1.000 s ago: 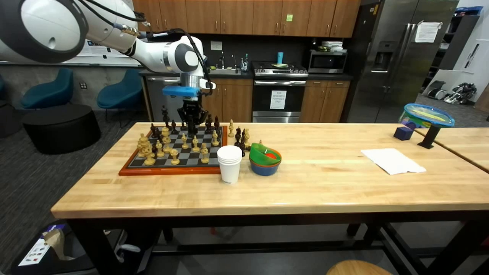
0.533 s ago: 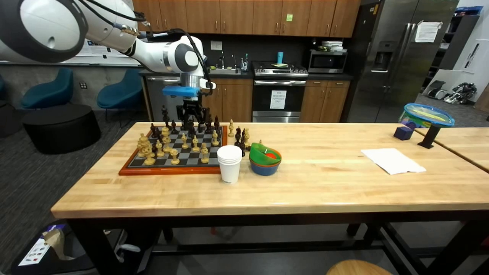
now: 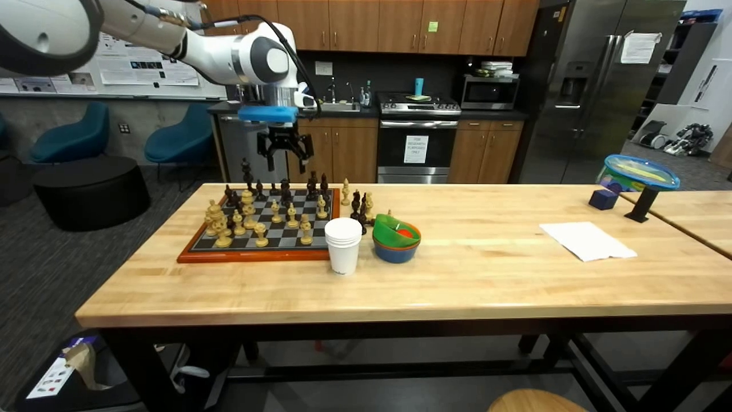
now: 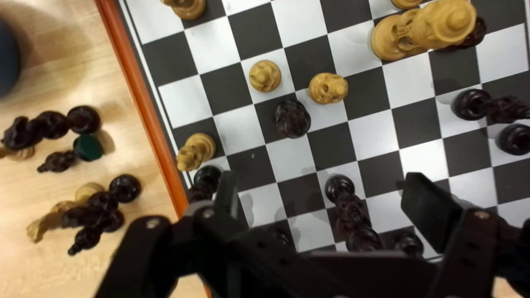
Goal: Make two moves using two different chess pieces
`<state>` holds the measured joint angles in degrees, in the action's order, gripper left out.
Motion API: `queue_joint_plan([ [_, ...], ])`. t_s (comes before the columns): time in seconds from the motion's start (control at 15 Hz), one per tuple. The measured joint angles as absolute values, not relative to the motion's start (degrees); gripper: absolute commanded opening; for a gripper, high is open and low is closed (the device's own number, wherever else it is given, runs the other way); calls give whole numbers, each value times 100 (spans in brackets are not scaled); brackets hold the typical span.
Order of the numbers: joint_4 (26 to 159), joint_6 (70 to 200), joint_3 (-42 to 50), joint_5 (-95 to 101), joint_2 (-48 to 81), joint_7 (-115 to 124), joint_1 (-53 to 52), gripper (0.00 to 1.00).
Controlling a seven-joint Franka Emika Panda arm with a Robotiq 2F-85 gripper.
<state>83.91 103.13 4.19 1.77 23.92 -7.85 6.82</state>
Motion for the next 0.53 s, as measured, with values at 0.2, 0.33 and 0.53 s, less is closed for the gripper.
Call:
queue_joint_plan([
  [0.2,8565,10297,332,177,1873,-1461,682,100],
  [0.33,8788,10290,276,161,1482,-1919,682,100],
  [0.53,9237,10296,225,-10,877,-2521,681,100],
])
